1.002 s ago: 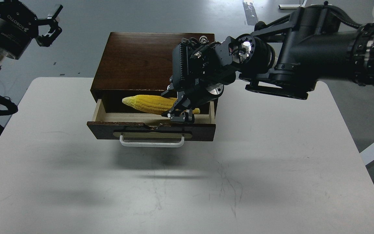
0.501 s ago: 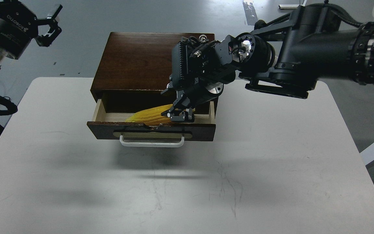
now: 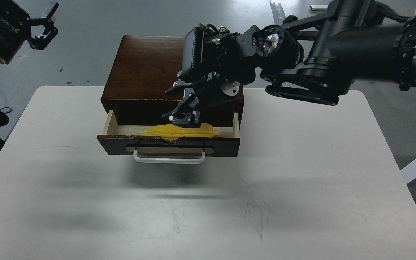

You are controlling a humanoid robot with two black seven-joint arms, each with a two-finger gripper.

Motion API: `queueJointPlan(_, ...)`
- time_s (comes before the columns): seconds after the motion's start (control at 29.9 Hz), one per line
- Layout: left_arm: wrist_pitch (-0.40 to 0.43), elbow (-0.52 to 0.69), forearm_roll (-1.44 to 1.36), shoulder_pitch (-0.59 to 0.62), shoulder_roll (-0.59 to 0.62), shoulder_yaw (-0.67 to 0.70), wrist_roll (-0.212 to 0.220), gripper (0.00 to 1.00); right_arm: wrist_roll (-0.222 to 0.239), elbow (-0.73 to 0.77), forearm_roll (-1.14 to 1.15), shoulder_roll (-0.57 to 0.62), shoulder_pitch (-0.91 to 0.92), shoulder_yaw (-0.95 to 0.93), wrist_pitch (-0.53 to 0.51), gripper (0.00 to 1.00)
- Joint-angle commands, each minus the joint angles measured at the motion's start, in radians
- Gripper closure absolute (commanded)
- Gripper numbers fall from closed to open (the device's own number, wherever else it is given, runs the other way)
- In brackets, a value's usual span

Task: Put corn in drawer with both arms
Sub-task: 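Lift the right gripper up and away from the drawer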

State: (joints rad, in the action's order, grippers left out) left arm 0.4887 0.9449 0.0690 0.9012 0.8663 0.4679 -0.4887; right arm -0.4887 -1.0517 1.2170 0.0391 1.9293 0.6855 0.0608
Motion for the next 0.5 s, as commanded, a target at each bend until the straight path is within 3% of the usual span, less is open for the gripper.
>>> queueJointPlan(0.0,0.000,0.000,0.002,-0.002,0.007,0.001,0.000,0.01,0.000,-0.010,-0.210,0.079,0.002,-0.059,-0.001,0.01)
queueJointPlan(0.23,0.000,0.000,0.003,-0.007,0.000,0.000,0.000,0.01,0.000,-0.024,-0.569,0.292,-0.122,-0.302,-0.002,0.00)
queueJointPlan(0.47,0.000,0.000,0.000,-0.037,-0.026,0.001,0.000,0.01,0.000,-0.019,-0.827,0.522,-0.508,-0.719,0.004,0.00)
